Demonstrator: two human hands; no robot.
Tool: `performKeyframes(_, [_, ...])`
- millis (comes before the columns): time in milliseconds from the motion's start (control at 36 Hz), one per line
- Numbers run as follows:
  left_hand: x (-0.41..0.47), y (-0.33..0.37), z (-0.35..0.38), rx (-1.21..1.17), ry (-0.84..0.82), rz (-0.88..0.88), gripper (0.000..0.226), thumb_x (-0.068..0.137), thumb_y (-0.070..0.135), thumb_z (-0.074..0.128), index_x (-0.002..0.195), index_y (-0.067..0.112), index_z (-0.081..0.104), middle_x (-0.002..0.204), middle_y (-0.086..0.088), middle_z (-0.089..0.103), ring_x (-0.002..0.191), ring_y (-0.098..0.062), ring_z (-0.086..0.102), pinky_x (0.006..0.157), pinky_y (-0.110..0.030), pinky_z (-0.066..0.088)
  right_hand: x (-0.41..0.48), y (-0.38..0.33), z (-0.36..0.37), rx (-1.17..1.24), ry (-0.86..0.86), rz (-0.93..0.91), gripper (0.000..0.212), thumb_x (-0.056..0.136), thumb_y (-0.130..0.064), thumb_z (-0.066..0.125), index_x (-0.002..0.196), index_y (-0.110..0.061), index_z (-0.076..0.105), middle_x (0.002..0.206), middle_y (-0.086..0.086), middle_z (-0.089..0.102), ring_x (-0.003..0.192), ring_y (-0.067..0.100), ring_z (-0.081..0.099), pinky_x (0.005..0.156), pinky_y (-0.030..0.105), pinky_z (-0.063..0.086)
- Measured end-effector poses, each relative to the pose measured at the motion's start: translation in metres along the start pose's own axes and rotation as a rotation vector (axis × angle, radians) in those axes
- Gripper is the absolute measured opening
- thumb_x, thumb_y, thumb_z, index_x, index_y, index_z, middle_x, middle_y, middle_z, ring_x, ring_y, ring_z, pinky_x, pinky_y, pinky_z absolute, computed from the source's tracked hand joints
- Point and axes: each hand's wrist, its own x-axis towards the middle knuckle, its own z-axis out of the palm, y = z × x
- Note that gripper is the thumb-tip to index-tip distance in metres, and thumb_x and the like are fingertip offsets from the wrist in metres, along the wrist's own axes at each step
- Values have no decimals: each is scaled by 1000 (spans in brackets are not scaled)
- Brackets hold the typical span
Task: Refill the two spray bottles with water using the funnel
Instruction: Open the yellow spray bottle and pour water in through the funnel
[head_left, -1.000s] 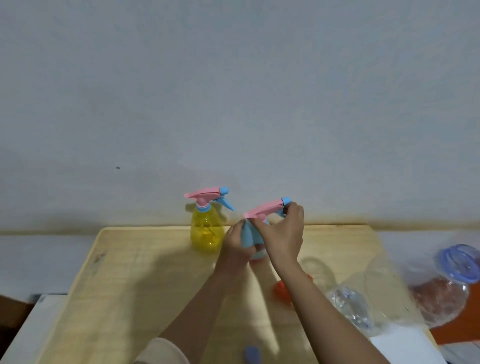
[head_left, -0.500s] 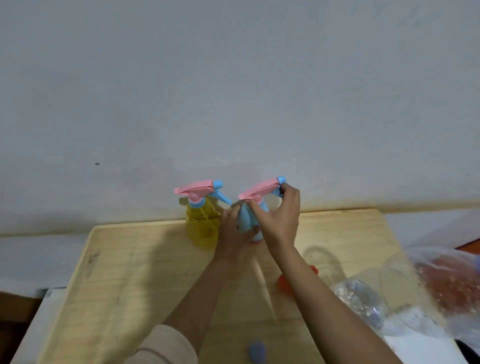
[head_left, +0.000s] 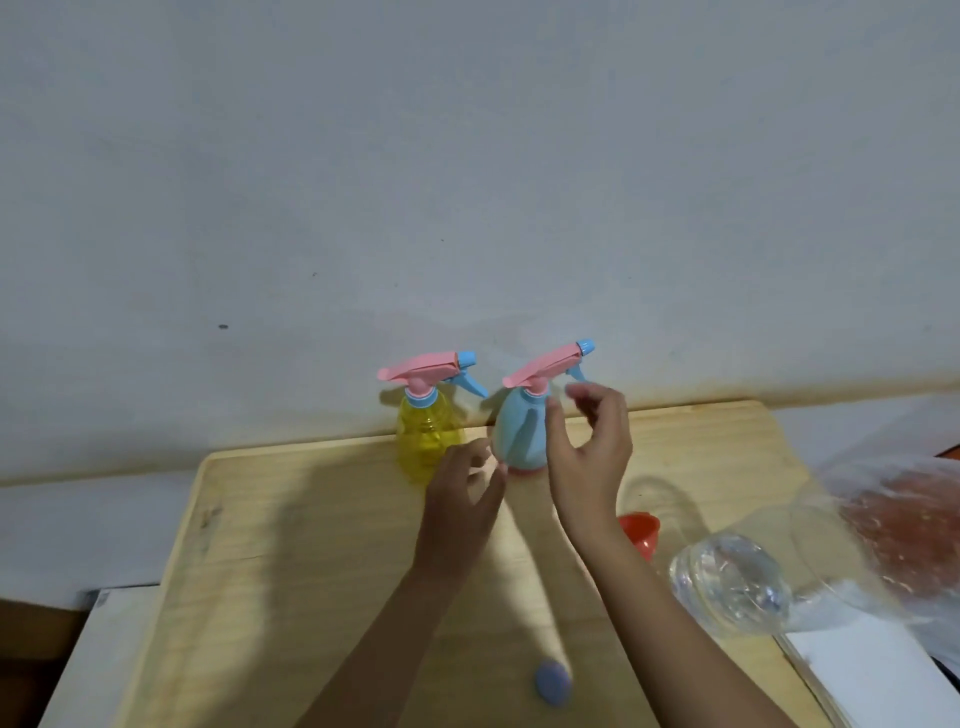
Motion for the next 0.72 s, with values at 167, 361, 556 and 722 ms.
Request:
performKeyframes(167, [10, -30, -43, 183, 202, -41, 71, 69, 50, 64, 121, 4, 50, 114, -7, 51, 107, -23, 46, 92, -29, 40, -41, -7, 38, -63, -312, -51, 19, 83, -16, 64, 101, -12, 68, 96, -12, 62, 89, -2, 56, 78, 13, 48])
performKeyframes(361, [52, -56, -52, 325, -92, 40, 65, 85, 53, 52, 118, -3, 55, 108, -16, 61, 101, -32, 61, 84, -48, 49, -36, -27, 90, -37, -377, 32, 16, 86, -21, 67, 101, -18, 63, 90, -5, 65, 82, 0, 54, 70, 4, 37])
performKeyframes(556, [46, -73, -55, 176, -171, -58, 84, 76, 64, 58, 131, 1, 45, 121, -16, 54, 112, -29, 54, 94, -46, 46, -33, -33, 115, -104, -184, 124, 17, 78, -31, 72, 79, -15, 66, 68, 0, 65, 64, 13, 57, 61, 30, 44])
performKeyframes(722, [40, -66, -72, 208, -120, 45, 93, 62, 51, 70, 137, 18, 28, 128, -16, 53, 117, -32, 53, 96, -42, 47, -30, -41, 113, -128, -193, 103, 23, 82, -34, 70, 67, -20, 58, 50, -9, 46, 52, 9, 45, 52, 21, 34])
